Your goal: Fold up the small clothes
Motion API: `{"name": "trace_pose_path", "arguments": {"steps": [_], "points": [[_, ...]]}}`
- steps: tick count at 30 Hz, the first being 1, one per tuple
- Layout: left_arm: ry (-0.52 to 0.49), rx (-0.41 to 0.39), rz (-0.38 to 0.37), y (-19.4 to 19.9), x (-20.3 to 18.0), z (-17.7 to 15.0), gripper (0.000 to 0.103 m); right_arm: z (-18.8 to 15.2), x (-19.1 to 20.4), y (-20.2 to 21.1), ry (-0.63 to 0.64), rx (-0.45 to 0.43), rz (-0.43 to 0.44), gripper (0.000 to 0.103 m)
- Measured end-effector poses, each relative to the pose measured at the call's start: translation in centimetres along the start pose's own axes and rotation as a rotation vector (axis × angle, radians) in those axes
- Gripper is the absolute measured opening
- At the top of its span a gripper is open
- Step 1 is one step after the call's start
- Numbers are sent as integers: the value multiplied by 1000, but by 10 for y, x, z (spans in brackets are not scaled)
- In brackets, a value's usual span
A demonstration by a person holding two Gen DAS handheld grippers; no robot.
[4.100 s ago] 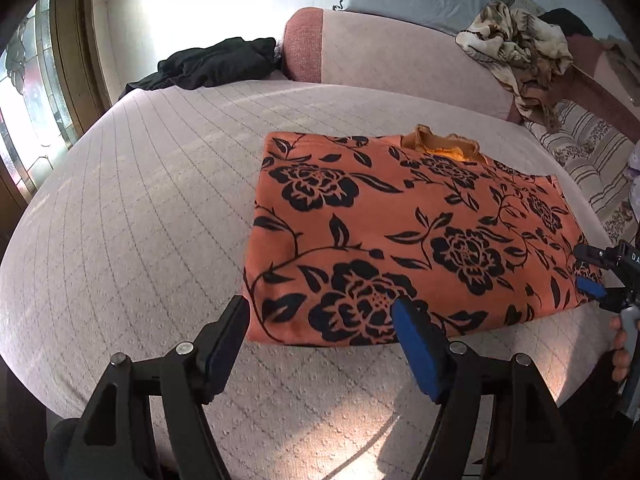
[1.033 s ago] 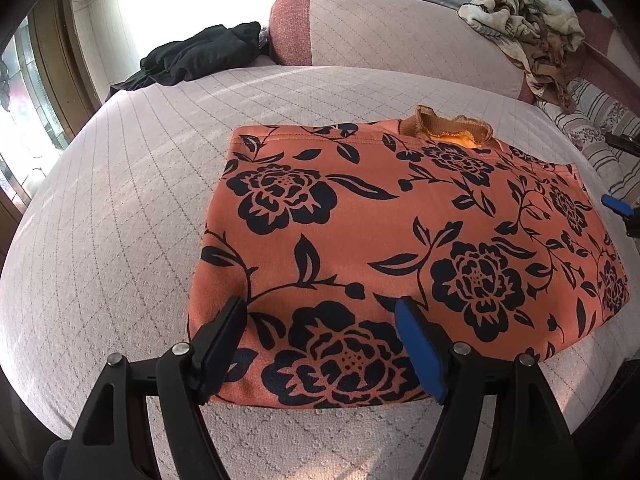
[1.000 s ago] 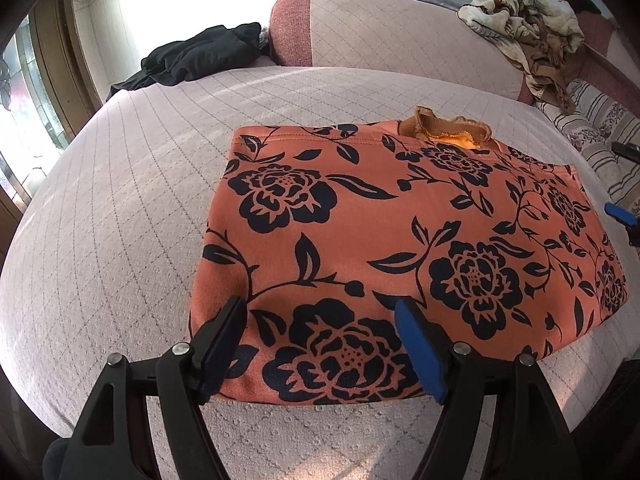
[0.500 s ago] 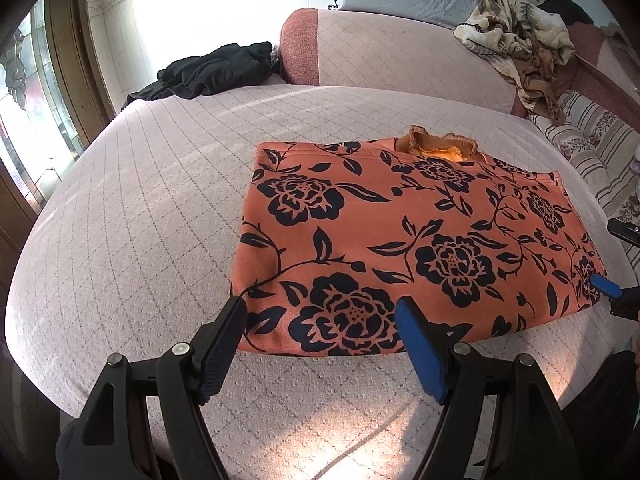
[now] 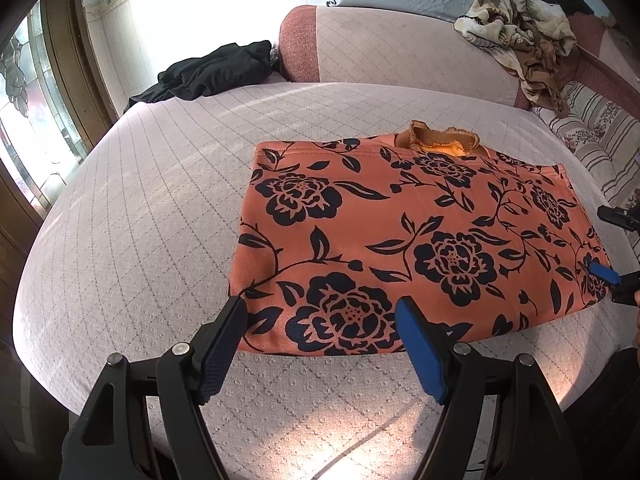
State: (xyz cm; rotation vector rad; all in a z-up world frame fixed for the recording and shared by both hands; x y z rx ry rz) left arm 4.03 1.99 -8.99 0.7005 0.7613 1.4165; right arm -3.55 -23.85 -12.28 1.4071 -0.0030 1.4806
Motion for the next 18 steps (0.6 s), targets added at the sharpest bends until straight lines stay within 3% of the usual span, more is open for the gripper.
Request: {"name": "trace_pose_path", "arguments": {"steps": [4, 6, 8, 13, 16, 18], "points": [[15, 21, -2, -8, 1, 0, 77, 5, 21, 5, 85, -28, 37, 93], [9, 25, -4, -9, 0, -1, 77, 6, 5, -9, 59, 6, -21, 93], [0, 21, 3, -9, 0, -2, 77, 7, -3, -10, -1, -1, -9, 93], [26, 32, -3, -18, 4, 0, 77, 16, 28, -3, 95, -20, 26, 94], [24, 60, 3, -28, 5, -3, 77, 18, 12, -21, 64, 19, -26, 93], [21, 85, 16, -36, 7, -6, 77, 20, 10, -22, 35, 18, -11, 93]]}}
Point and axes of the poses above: each gripper's, at about its wrist camera, not at the fingertips, and y roughly against the way its jaws point, x to its left, z to its top, the point moved 3 cm from there along -y, roughly the way its jaws point, and after that the axes turned 9 degrees about y, right-handed, at the moved point
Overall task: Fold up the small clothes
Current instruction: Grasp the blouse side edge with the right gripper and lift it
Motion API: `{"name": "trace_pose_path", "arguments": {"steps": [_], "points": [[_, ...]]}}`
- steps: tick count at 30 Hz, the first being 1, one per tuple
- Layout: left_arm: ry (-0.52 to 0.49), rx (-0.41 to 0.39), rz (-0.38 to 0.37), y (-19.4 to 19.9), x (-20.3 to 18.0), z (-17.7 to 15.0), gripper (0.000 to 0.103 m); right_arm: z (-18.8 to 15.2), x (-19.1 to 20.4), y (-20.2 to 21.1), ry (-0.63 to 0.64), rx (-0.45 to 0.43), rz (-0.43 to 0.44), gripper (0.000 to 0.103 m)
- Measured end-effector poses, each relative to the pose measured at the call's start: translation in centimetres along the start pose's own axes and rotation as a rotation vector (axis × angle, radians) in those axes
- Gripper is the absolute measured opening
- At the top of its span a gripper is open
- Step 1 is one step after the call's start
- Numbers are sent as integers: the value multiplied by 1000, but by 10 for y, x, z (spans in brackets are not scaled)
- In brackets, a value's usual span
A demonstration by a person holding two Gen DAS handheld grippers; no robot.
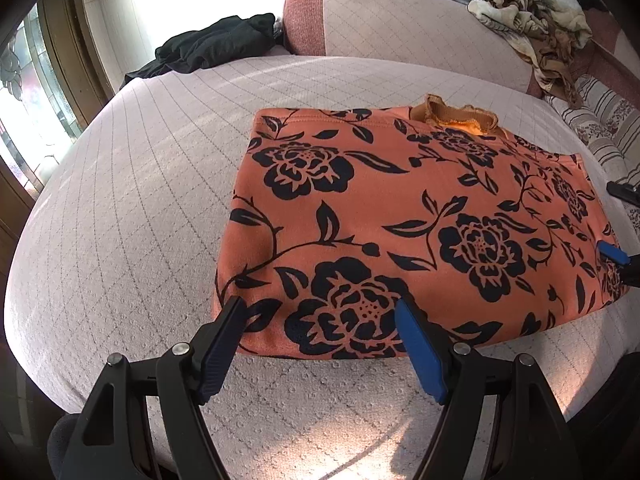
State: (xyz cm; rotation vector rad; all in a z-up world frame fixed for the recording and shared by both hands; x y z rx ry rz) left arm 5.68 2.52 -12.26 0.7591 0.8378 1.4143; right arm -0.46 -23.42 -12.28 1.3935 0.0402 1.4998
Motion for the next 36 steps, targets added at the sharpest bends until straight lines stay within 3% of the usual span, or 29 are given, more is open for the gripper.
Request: {"name": "trace_pose_path", "arguments": {"steps": [4, 6, 9, 12, 15, 18, 22, 25, 36], "points": [[8, 5, 2, -6, 0, 0, 77, 17, 28, 6, 67, 3, 61, 94], [-2, 3, 7, -6, -1, 0, 77, 32, 29, -2, 88, -2, 38, 94], [-10, 9, 10, -8, -2, 0, 77, 54, -5, -31, 6, 43, -29, 94], [-9, 5, 12, -7, -3, 4, 77, 62, 3, -17, -25, -14, 4, 94], [1, 2, 7, -5, -4, 5, 77, 47, 24, 16, 46, -71, 40, 94], [4, -12, -5, 4, -4, 3, 77, 10, 23, 47, 29, -86, 65, 94], [3, -31, -21, 17, -8, 0, 77, -54, -6, 74, -102, -100, 52, 94], [-16, -48, -23, 29, -16, -1, 77, -80, -33, 75, -199, -84, 31, 94], [-36, -92, -12, 53, -27, 2, 77, -46, -56, 63, -285, -176, -6, 95]]}}
Point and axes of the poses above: each gripper's, at about its wrist camera, not at the fingertips, and y roughly against the way its jaws point, x to its left, z to its top, the point moved 3 cm from there along -y, roughly the way its jaws point, and after that the axes turned 9 degrees about y, right-handed, at the moved point
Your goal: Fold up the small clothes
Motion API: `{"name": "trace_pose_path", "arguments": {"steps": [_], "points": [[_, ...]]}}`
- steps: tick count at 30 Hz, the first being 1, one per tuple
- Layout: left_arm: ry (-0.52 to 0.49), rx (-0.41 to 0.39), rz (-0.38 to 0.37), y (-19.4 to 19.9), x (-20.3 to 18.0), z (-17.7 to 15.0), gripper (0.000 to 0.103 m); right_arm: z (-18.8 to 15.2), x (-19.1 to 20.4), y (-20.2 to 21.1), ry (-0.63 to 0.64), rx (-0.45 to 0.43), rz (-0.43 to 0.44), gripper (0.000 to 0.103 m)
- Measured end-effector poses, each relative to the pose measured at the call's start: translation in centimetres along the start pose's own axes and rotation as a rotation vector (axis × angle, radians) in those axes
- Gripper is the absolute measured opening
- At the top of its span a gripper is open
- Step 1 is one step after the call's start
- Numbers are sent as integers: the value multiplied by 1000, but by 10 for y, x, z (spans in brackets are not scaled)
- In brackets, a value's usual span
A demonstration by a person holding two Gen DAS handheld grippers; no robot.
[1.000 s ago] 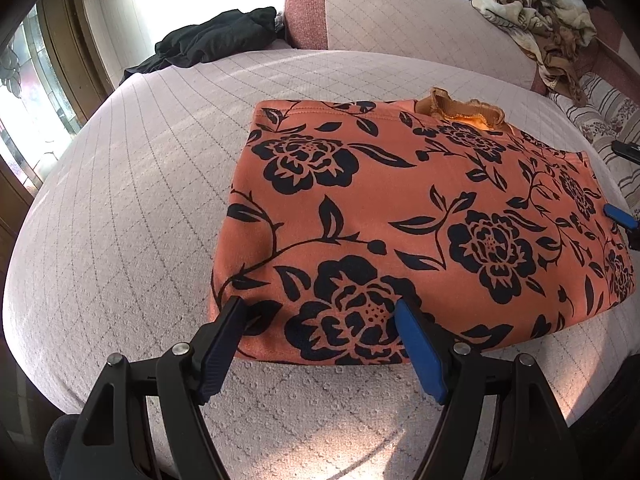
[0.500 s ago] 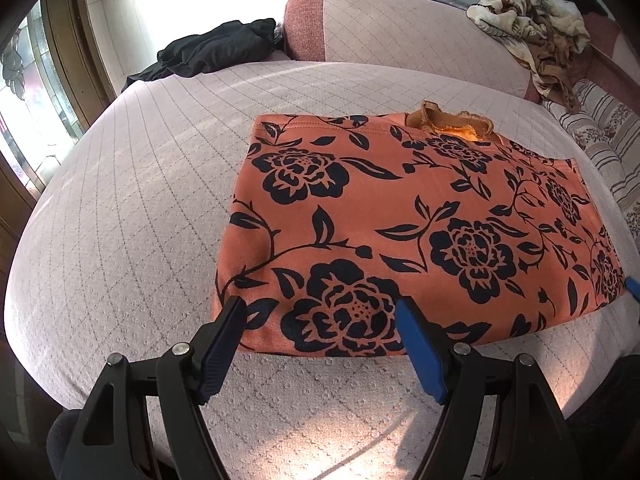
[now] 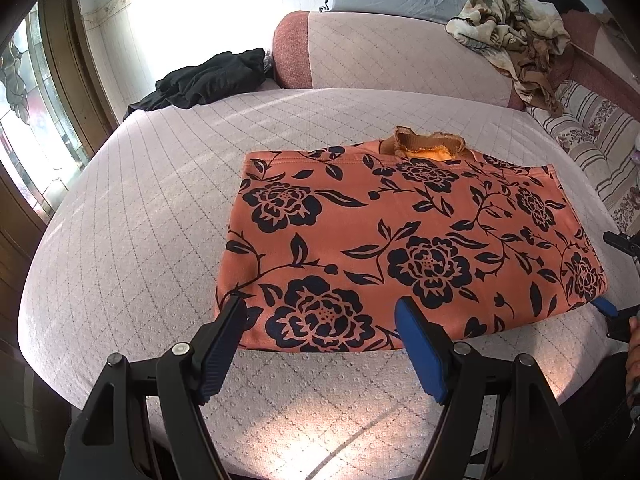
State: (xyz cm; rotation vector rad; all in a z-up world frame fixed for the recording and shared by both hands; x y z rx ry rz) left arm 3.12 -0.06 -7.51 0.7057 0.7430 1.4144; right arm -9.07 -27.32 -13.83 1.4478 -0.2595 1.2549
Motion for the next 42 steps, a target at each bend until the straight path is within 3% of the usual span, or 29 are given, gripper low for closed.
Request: {"name": "trace_pose_path", "arguments": {"steps": [8, 10, 12, 15, 18, 21, 22, 23, 24, 26, 27, 28, 31, 34, 38, 42], "points": [[-5, 18, -2, -13, -7, 2, 77, 13, 10, -17, 64, -19, -28, 89], [-13, 21, -1, -19, -12, 4, 77, 17, 14, -20, 101, -15, -59, 63], [-19, 26, -7, -25, -18, 7, 77, 18, 18, -25, 145, 11, -72, 45], [-35, 37, -18, -35, -29, 11, 77, 18, 23, -25, 197, 9, -110, 38], [-47, 39, -26, -41, -39, 14, 77, 15, 36, -16, 310, -21, -166, 14], [-55, 45, -31, -49, -47, 16, 77, 10, 32, -12, 364, -35, -235, 14], [-58, 55, -32, -54, -50, 16, 77, 8, 26, -20, 380, -1, -272, 14], [-65, 70, -31, -60, -53, 16, 77, 5, 15, -28, 370, 60, -283, 17], [-72, 81, -27, -65, -56, 16, 77, 6, 11, -24, 342, 49, -241, 18], [-74, 74, -29, -68, -58, 18, 77, 11, 10, -8, 314, 52, -183, 37], [-69, 66, -34, -68, -59, 20, 77, 14, 10, 1, 310, 44, -177, 61], [-63, 60, -40, -69, -59, 21, 77, 17, 10, 12, 310, 22, -186, 77], [-71, 84, -40, -83, -63, 20, 77, 35, 14, 34, 347, -28, -190, 77], [-83, 80, -17, -94, -64, 14, 82, 63, 27, 23, 394, 8, -146, 77], [-84, 80, -23, -96, -62, 13, 86, 105, 63, -43, 539, 103, -143, 76], [-88, 77, -26, -97, -60, 12, 89, 138, 71, -113, 599, 216, -250, 74]]}}
Point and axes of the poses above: each gripper's, at about its wrist camera, not at the fingertips, and y roughly against the way its jaws point, x to its left, z to its top, the point moved 3 cm from there along -y, roughly the way its jaws point, and after that the axes turned 9 degrees about y, right-handed, at the moved point
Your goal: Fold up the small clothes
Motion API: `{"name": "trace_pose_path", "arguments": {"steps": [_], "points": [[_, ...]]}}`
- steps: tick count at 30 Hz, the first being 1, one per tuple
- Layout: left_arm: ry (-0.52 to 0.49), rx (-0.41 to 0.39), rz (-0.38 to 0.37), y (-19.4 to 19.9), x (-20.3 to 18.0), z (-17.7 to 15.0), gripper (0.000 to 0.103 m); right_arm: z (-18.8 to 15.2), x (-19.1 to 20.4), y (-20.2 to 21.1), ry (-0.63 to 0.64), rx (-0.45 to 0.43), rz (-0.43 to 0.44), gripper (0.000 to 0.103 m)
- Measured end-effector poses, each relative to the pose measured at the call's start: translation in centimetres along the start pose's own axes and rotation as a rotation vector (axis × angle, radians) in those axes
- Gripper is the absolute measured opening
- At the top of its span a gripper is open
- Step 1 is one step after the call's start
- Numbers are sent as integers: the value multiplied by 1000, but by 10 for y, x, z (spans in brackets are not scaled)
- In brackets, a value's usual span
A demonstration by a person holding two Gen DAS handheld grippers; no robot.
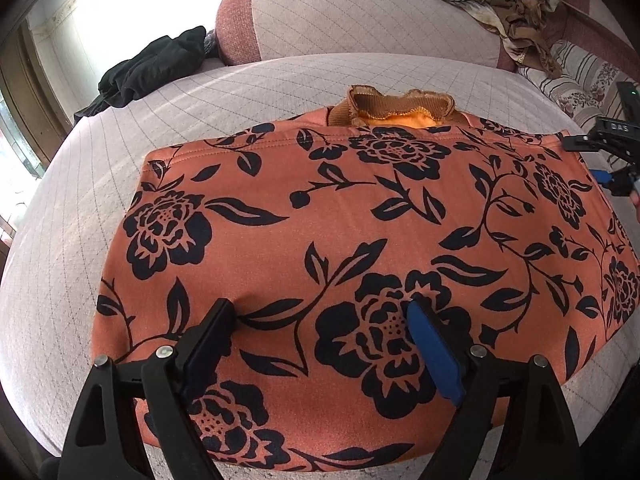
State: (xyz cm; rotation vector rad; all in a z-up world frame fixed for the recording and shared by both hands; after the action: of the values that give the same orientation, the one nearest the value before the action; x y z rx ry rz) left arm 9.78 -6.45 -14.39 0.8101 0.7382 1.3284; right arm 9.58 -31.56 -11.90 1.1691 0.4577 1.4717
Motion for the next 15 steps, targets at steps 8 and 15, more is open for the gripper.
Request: {"name": "trace_pose_path", "arguments": {"steps": [8, 15], "points": [[-1, -4, 6, -2, 2, 0, 94, 21, 14, -17, 75, -4, -165, 16], [17, 24, 10, -2, 3, 2, 94, 4, -1, 41, -64, -164, -225, 56]]}}
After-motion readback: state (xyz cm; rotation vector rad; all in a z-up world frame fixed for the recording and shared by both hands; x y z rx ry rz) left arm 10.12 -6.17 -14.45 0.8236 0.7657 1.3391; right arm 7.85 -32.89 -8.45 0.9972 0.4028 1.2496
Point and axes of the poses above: each gripper's, at about its wrist camera, not at the fingertips, and y roughly against the way its jaws point, x to its left, z to its top, the point moved 3 cm from there along -y, roughly the way its jaws point, and after that the axes turned 9 degrees about y, right-handed, at the moved point
